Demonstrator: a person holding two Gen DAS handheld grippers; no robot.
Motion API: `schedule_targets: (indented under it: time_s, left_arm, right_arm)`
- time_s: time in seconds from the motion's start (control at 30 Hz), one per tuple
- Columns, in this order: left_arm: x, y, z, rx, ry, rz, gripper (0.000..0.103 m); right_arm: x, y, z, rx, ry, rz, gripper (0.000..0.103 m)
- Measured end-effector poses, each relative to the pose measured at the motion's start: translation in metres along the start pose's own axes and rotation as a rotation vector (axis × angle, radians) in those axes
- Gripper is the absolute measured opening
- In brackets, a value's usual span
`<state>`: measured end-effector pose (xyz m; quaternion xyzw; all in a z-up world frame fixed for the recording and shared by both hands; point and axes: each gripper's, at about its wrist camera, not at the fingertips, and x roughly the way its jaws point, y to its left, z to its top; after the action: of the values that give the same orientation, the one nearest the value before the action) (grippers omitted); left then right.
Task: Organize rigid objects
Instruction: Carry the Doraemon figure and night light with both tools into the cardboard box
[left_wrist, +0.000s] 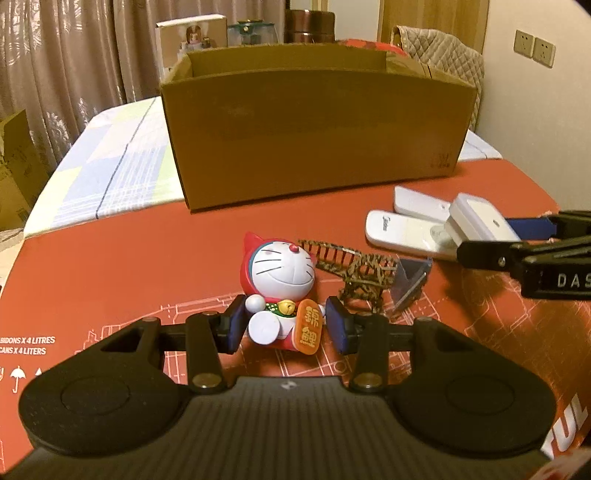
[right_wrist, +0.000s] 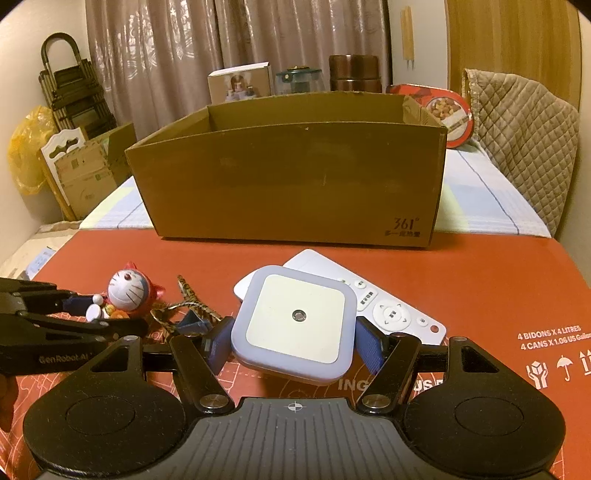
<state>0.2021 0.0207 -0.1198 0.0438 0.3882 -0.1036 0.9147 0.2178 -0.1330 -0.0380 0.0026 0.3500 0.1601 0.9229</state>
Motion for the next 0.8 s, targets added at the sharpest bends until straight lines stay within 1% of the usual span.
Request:
schedule_targets:
  time_s: [0.17, 0.37, 0.5, 0.8]
  left_arm:
    - [-0.008, 0.0, 0.004, -0.015, -0.023, 0.004, 0.04]
    - [-0.02, -0.003, 0.014, -0.031, -0.073, 0.008, 0.04]
    - [-0.027, -0.005, 0.024, -0.045, -0.103, 0.005, 0.04]
    - [-0.039, -0.02, 0.052, -0.036, -0.173, -0.026, 0.04]
  right_arm:
    - [-0.002, 0.001, 0.001, -0.005, -0.011, -0.001, 0.065]
    - [-0.007, 0.001, 0.005, -0.017, -0.035, -0.01, 0.065]
    - [-0.009, 0.003, 0.009, -0.029, -0.054, -0.011, 0.065]
    - [-0.019, 0.001, 0.023, -0.046, -0.105, -0.012, 0.065]
